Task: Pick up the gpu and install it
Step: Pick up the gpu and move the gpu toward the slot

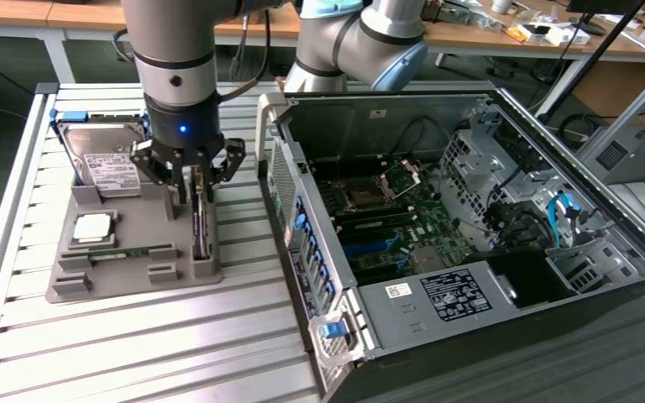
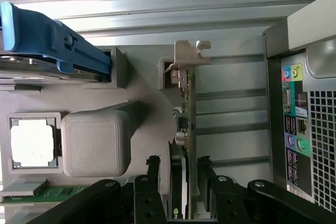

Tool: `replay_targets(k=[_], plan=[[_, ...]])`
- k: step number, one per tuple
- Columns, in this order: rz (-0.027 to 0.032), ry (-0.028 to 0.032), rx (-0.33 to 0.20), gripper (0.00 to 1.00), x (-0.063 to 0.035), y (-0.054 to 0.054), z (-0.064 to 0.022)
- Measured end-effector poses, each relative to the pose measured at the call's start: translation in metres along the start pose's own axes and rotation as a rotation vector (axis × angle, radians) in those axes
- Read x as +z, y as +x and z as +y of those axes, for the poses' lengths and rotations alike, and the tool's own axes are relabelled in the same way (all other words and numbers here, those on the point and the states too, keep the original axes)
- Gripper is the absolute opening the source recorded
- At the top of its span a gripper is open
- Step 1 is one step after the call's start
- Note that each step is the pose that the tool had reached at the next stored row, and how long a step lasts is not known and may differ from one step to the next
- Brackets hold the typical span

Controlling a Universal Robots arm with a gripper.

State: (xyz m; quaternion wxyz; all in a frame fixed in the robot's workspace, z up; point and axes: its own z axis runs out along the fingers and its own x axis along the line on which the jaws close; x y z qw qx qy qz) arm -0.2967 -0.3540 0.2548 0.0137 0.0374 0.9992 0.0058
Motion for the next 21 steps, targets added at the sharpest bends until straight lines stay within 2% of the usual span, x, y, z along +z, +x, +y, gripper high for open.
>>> replay_targets(k=[9, 16, 18, 20, 21], plan=[[0.0000, 0.0001, 0.000, 0.42, 0.0110, 0.000, -0.0003], [0.0000, 0.0002, 0.000, 0.42, 0.0123, 0.000, -0.0004], [0.0000, 0.0002, 0.000, 0.40, 0.0123, 0.000, -0.0004], [0.0000, 0.0002, 0.000, 0.28, 0.0123, 0.000, -0.0004], [0.0000, 0.0002, 0.000, 0.28, 0.0123, 0.000, -0.0004]])
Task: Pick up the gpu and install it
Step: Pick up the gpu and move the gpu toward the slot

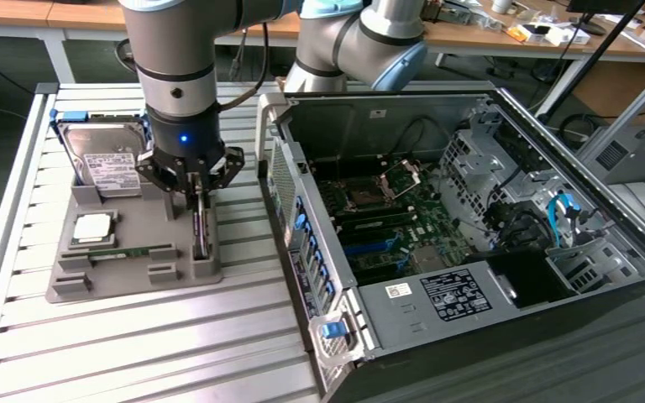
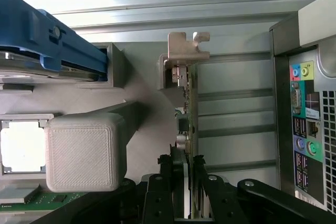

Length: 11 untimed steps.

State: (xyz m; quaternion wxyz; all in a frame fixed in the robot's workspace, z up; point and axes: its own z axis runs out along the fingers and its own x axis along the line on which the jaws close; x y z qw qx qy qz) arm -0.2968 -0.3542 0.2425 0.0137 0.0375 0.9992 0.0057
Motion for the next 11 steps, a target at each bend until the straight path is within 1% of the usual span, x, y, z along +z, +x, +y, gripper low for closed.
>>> replay_targets(k=[11], plan=[[-0.0001, -0.0001, 0.000, 0.27, -0.0005, 0.0000, 0.0000]])
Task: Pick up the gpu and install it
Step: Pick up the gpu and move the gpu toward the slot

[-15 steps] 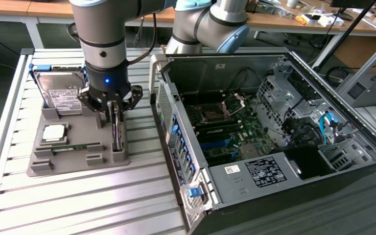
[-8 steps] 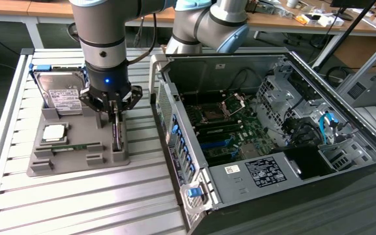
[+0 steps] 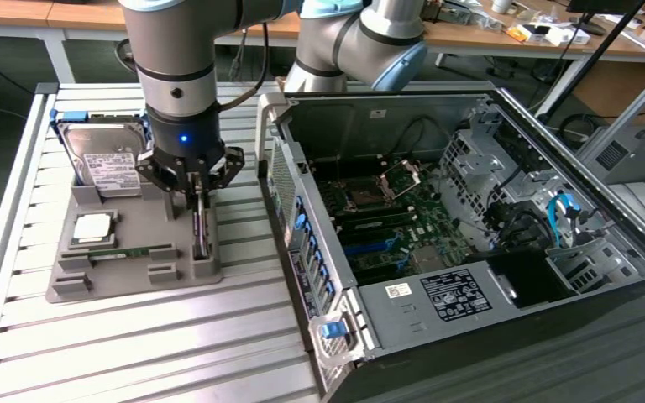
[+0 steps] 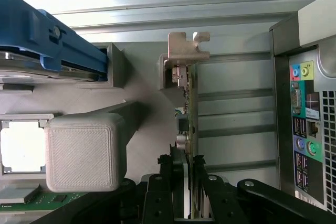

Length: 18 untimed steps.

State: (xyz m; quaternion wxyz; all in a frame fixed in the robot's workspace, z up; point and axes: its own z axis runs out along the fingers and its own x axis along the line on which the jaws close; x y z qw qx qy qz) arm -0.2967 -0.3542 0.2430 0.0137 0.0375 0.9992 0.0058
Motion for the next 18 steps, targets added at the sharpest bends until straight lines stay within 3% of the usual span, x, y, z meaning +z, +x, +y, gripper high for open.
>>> replay_targets(k=[18], plan=[[0.0001, 0.0001, 0.000, 0.27, -0.0053, -0.0001, 0.0001]])
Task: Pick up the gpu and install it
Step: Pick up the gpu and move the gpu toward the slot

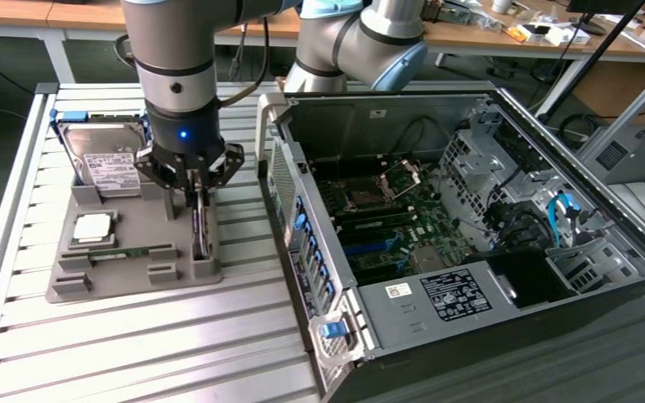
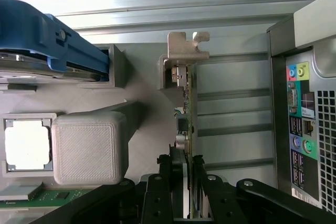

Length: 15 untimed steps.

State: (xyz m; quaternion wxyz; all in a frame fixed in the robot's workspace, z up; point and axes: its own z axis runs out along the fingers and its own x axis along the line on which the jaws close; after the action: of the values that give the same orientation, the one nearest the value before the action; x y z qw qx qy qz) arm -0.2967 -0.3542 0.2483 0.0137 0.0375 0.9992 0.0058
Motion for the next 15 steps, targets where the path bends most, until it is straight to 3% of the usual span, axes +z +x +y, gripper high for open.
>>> replay_targets(k=[15], plan=[[0.0000, 0.0000, 0.000, 0.27, -0.0027, -0.0001, 0.0000]])
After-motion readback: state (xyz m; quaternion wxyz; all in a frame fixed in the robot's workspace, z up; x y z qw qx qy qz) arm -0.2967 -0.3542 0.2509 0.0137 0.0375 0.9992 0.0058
